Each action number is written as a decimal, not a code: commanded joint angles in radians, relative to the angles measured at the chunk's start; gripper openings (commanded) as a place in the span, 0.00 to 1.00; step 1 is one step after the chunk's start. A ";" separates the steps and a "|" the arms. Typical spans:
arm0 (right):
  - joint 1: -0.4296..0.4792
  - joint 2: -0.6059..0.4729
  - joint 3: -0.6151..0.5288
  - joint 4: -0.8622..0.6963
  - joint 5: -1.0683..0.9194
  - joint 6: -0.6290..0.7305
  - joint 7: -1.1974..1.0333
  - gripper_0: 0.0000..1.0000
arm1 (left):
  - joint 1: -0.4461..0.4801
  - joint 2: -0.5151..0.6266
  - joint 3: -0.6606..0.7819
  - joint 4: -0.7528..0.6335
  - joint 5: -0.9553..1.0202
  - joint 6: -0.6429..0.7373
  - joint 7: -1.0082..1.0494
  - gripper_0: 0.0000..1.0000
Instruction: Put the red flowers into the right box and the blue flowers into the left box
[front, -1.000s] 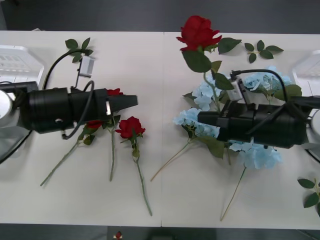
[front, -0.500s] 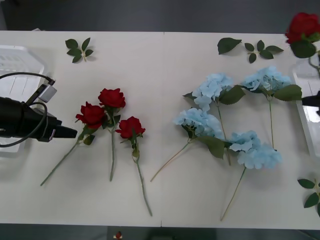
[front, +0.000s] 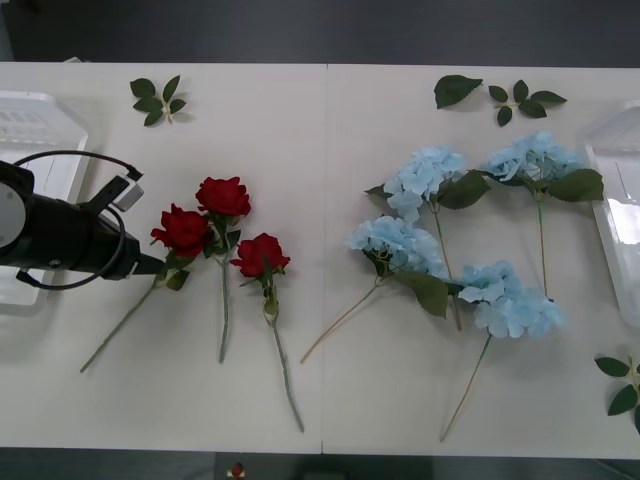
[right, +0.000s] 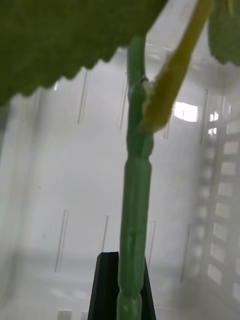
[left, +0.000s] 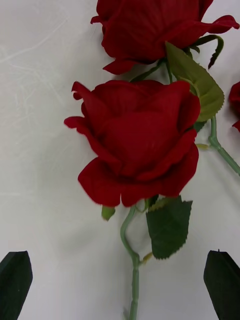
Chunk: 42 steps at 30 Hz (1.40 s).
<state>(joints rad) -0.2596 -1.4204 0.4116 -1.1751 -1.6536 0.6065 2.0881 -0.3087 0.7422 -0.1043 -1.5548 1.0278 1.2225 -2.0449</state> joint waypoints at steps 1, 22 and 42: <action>-0.067 0.087 -0.002 0.100 0.097 -0.036 -0.039 0.00 | -0.038 -0.046 -0.003 0.024 -0.054 -0.014 -0.057 1.00; -0.181 0.213 -0.002 0.276 0.367 -0.005 -0.016 0.80 | -0.049 -0.187 -0.046 0.157 -0.230 -0.150 -0.066 0.76; -0.222 0.204 -0.152 -0.244 0.267 0.450 -0.342 0.84 | -0.047 -0.055 0.098 0.107 0.190 0.084 -0.080 0.00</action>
<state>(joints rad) -0.4459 -1.2176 0.2553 -1.3645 -1.4008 1.0578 1.8258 -0.3516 0.6177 -0.0970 -1.3866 1.1564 1.2334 -2.0573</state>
